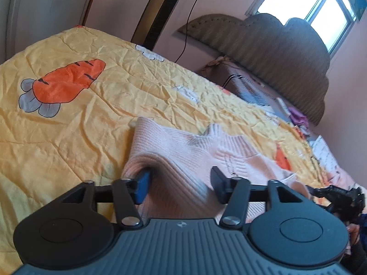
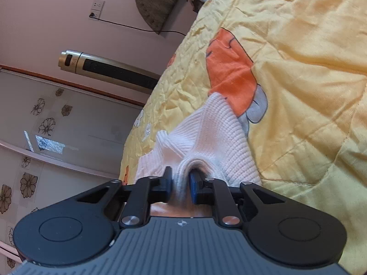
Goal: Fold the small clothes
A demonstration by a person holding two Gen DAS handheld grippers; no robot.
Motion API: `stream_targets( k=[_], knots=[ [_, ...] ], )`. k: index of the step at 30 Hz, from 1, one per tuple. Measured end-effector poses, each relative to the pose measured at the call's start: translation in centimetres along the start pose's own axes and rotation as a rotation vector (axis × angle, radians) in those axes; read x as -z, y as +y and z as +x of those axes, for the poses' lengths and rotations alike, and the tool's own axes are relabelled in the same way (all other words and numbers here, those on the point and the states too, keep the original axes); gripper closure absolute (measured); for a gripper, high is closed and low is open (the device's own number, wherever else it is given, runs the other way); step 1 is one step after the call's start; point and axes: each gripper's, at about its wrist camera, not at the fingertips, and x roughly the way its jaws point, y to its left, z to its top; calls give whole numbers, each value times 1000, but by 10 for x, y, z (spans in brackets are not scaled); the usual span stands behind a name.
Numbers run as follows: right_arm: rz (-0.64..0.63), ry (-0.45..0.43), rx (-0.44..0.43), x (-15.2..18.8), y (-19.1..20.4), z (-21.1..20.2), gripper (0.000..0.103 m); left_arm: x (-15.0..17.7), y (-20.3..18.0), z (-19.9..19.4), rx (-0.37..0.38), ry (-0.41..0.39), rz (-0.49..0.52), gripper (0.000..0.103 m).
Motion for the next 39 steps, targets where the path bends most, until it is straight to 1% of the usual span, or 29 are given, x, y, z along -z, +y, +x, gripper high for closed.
stream_targets(
  k=[1,4,5,6,7,8,9,11,13,16,17,21,23,26,27,30,32,34,35,36,37,38,39],
  knots=[
    [10,1,-12,0,-2,0,72,0,0,-8,15,-31,5,26],
    [30,-1,-40,1,-5,-3,64,-2,-5,-27,8,-114,61,26],
    [39,-3,-51,0,-5,-4,58,-4,-6,-30,-6,-129,72,26],
    [45,-9,-57,0,-4,-6,49,-7,-5,-32,-25,-139,77,26],
    [42,-20,-57,0,0,-10,45,-9,-4,-33,-47,-148,80,26],
    [31,-31,-61,-1,3,-14,37,-12,-3,-32,-59,-151,79,26],
    [17,-42,-68,-1,7,-18,34,-15,0,-30,-73,-149,76,26],
    [-17,-54,-63,-3,16,-24,34,-20,1,-24,-99,-133,82,26],
    [-62,-69,-36,-5,24,-29,34,-23,1,-16,-99,-109,101,26],
    [-140,-82,22,-8,35,-35,34,-26,-2,2,-84,-41,110,26],
    [-156,-81,34,-9,36,-35,34,-26,-4,10,-92,-22,117,26],
    [-210,-86,91,-15,41,-32,36,-27,-7,33,-130,22,140,26],
    [-255,-82,145,-18,43,-26,37,-28,-8,46,-145,55,172,26],
    [-332,-52,229,-18,47,-13,39,-28,-9,58,-167,85,187,26],
    [-344,-35,239,-19,48,-8,39,-27,-10,61,-169,94,192,26],
    [-366,7,222,-19,51,6,39,-28,-10,67,-186,114,202,26],
    [-385,29,234,-19,54,16,39,-28,-11,69,-186,133,203,26],
    [-389,58,245,-20,53,28,41,-26,-14,71,-197,137,230,26],
    [-393,77,246,-20,53,34,47,-26,-16,72,-201,139,243,26],
    [-402,99,251,-19,53,40,56,-25,-17,72,-203,139,254,26],
    [-422,112,273,-17,54,46,61,-24,-18,72,-208,137,268,27],
    [-453,116,295,-14,54,50,73,-23,-20,73,-220,130,286,32],
    [-481,116,308,-11,54,53,76,-22,-22,74,-229,125,305,41]
  ],
)
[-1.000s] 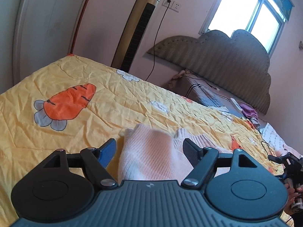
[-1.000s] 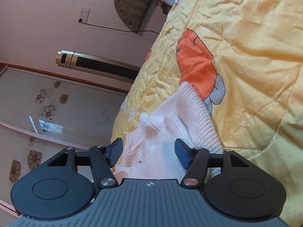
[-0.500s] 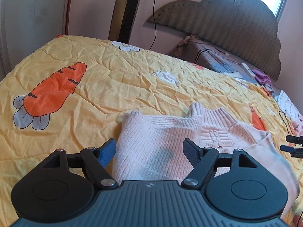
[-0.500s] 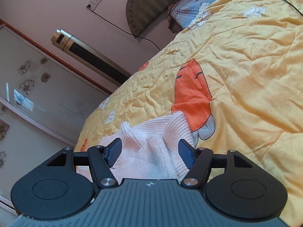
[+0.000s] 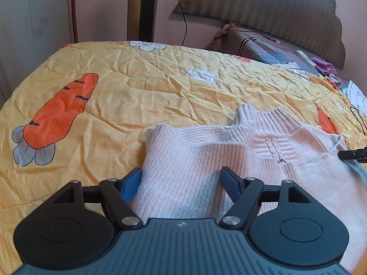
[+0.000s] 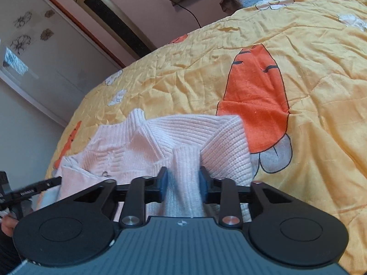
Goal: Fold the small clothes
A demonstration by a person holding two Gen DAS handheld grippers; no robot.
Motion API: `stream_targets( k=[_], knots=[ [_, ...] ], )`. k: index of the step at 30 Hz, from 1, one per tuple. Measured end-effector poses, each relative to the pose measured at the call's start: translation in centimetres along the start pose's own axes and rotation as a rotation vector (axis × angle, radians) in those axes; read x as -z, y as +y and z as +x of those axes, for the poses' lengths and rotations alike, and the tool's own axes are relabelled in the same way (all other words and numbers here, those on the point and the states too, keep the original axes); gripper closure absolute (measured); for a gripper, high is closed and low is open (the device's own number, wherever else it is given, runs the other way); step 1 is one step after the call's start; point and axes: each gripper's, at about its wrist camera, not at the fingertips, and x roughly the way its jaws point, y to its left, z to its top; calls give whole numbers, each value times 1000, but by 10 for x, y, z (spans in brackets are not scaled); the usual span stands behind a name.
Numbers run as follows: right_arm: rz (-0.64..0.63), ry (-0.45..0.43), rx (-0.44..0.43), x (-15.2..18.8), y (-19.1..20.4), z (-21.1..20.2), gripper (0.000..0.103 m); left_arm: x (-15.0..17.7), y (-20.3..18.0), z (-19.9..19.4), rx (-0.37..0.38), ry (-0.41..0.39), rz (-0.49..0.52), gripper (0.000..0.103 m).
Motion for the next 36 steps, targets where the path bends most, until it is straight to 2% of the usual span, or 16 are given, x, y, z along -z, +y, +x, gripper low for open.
stream_targets(
  k=[1,2,4,6,11,14,16,19,21,25,26,30,32,33,34,36],
  knots=[
    [-4,-10,0,1,-1,1,77,0,-4,0,-24,-4,30,71],
    [3,-22,-5,3,-2,0,83,1,-7,1,-49,-3,52,88],
    [11,-43,-10,5,-4,-4,87,1,-10,-4,-47,-25,63,89],
    [-4,-68,-9,7,0,-11,89,-1,-13,-13,-50,-55,72,89],
    [-18,-174,-56,-3,14,-45,89,-25,-6,-48,30,-153,-16,89],
    [-15,-227,-67,-21,17,-60,89,-39,-1,-48,-4,-191,-58,89],
    [6,-261,-51,-34,12,-64,89,-45,8,-33,-15,-168,-111,89],
    [60,-252,-27,-48,-3,-50,89,-39,18,9,-53,-64,-164,89],
    [70,-200,25,-44,-10,-25,89,-27,18,35,-97,-25,-145,89],
    [50,-129,128,-23,-20,20,90,-11,-3,42,-196,-95,-14,89],
    [46,-150,125,-18,-22,24,92,-10,-8,43,-219,-103,17,88],
    [70,-167,127,-14,-24,21,85,-10,-8,27,-206,-141,15,85],
    [85,-176,123,-13,-19,9,77,-3,-1,-9,-181,-223,-44,85],
    [102,-193,118,-10,-16,-3,72,5,4,-28,-170,-265,-89,81],
    [109,-215,107,-5,-14,-18,66,15,10,-47,-154,-298,-143,69],
    [113,-298,67,14,-11,-57,34,47,24,-83,-106,-355,-286,50]
  ],
)
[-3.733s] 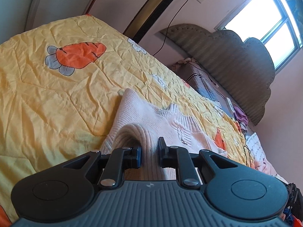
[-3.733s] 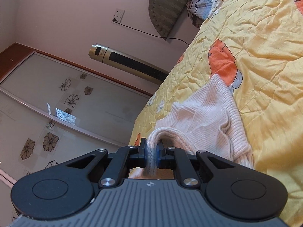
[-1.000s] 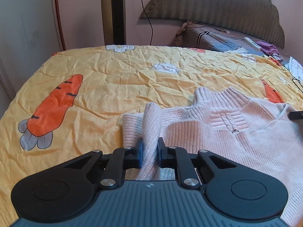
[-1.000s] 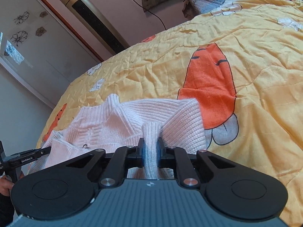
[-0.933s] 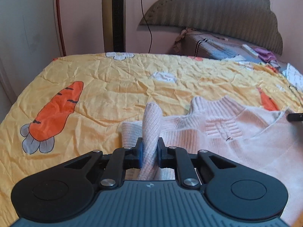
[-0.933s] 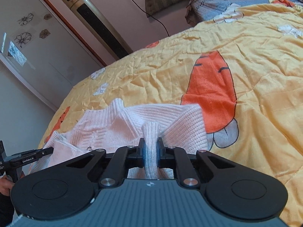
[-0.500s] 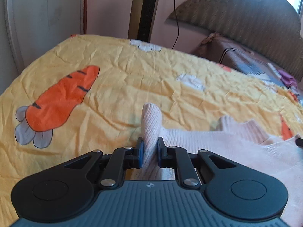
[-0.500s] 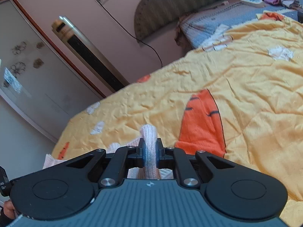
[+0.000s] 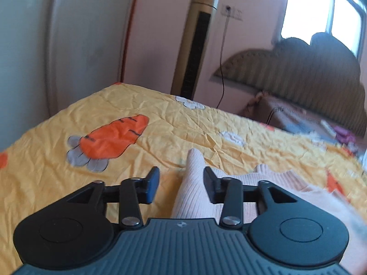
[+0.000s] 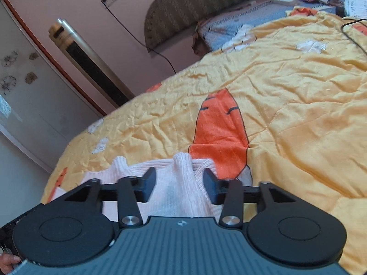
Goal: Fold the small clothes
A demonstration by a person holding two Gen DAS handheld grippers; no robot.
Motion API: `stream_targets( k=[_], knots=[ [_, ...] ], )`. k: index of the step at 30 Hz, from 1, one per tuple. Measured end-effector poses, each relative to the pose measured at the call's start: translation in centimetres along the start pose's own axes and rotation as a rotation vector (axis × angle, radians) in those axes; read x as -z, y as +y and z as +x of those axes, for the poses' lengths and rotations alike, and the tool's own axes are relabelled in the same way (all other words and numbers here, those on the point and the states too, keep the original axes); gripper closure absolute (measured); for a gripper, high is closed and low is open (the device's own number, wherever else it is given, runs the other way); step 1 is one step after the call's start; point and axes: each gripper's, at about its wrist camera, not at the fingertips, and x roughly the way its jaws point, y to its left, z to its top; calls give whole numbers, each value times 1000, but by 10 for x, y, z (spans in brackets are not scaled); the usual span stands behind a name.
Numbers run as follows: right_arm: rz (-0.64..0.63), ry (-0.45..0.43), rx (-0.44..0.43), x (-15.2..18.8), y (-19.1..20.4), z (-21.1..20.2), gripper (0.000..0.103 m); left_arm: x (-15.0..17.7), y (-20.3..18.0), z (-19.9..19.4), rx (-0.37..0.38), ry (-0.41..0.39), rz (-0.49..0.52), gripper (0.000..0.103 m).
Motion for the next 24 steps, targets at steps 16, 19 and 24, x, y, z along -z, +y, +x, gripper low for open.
stream_targets(
  k=[16,19,24],
  knots=[
    [465,-3,-168,135,-49,-90,27,81,33,-23,128,155,-520,5],
    [492,-9,-143,127,-46,-72,27,82,23,-14,86,168,-439,3],
    [456,-37,-56,123,-31,-62,17,84,5,-7,34,146,-337,0]
  ],
)
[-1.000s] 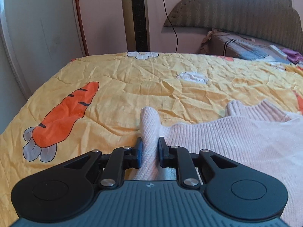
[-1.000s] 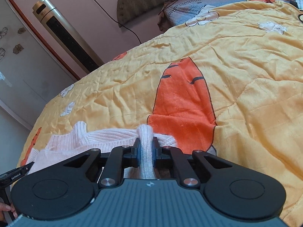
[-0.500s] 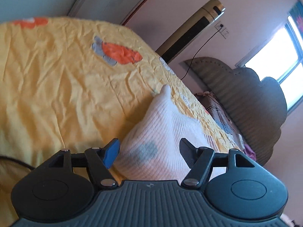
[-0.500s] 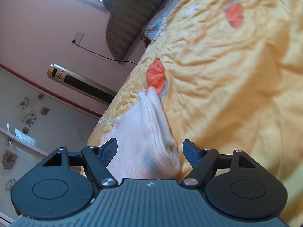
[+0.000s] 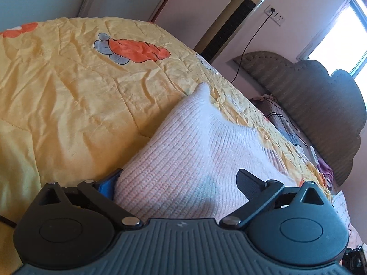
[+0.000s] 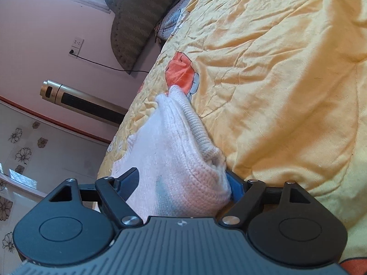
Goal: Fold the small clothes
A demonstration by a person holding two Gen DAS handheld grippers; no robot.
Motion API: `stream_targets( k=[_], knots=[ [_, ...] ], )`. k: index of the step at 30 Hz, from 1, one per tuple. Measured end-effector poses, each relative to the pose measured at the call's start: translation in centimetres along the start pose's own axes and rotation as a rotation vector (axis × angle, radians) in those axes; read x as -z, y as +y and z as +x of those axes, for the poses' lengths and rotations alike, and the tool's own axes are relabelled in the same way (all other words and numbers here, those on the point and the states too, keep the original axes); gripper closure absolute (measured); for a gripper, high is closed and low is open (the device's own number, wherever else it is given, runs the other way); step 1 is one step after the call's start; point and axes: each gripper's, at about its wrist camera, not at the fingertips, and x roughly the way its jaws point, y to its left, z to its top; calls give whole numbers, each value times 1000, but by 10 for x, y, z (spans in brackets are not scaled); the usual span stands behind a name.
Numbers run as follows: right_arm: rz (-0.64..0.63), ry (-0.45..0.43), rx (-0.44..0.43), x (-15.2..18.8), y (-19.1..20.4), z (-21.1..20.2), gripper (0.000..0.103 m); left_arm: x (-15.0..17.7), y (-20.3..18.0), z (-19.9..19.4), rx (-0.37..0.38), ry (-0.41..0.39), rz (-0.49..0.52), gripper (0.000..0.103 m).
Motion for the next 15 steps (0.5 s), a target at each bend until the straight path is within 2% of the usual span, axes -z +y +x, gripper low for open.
stream_targets(
  k=[3,4,6,8,10,12,15],
  knots=[
    [-47,-14,8,5,9,5,5,2,-5,2,-40,-23,4,0],
    [-44,-45,12,8,10,5,3,2,-7,2,-50,-26,4,0],
    [-28,-123,41,15,11,4,5,0,-8,4,-60,-27,3,0],
    [-51,-130,62,17,14,8,7,-2,-6,4,-50,-23,-11,0],
    [-88,-112,86,16,18,10,16,-4,0,5,-13,-12,-29,0],
    [-97,-92,129,12,19,9,35,-8,7,5,29,1,-37,0],
    [-34,-87,98,6,2,2,51,-13,14,5,65,18,-81,0]
  ],
)
